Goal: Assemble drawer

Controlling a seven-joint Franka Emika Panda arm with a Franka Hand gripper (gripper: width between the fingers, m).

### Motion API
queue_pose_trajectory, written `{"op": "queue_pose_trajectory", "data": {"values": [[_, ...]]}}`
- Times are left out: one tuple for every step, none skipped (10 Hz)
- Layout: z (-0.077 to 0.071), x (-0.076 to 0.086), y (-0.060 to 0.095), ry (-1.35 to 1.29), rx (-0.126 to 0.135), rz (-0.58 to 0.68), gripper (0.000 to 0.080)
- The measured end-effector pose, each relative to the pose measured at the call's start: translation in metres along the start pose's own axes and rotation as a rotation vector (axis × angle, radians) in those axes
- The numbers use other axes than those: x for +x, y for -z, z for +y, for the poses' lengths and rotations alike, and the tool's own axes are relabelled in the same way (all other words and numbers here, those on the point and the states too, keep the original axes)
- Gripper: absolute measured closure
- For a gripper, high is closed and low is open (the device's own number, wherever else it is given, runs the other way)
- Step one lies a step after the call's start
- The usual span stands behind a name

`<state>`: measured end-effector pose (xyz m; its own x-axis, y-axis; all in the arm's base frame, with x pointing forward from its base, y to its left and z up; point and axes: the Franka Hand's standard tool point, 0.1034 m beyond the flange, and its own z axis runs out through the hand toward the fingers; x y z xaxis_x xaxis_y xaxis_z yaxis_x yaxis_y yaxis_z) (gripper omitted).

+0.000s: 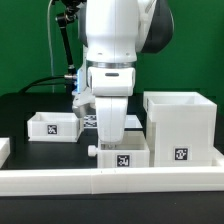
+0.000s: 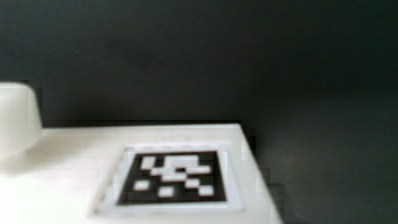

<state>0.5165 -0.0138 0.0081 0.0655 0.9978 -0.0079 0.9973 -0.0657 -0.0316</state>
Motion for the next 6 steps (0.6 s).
{"op": "queue_pose_trajectory", "data": {"values": [[0.0000, 0.0008, -0.0002, 0.001, 0.000, 0.001, 0.0758], [0.0013, 0.0009, 0.0006, 0.001, -0.001, 0.001, 0.0758], [0.0017, 0.0002, 0.0008, 0.005, -0.002, 0.000, 0.0758], [0.0010, -0.0002, 0.0000, 0.004, 0.000, 0.000, 0.0758], [0.0007, -0.0003, -0.0005, 0.003, 0.001, 0.000, 0.0758], [0.0007, -0.0008, -0.0006, 0.006, 0.001, 0.000, 0.0758]]}}
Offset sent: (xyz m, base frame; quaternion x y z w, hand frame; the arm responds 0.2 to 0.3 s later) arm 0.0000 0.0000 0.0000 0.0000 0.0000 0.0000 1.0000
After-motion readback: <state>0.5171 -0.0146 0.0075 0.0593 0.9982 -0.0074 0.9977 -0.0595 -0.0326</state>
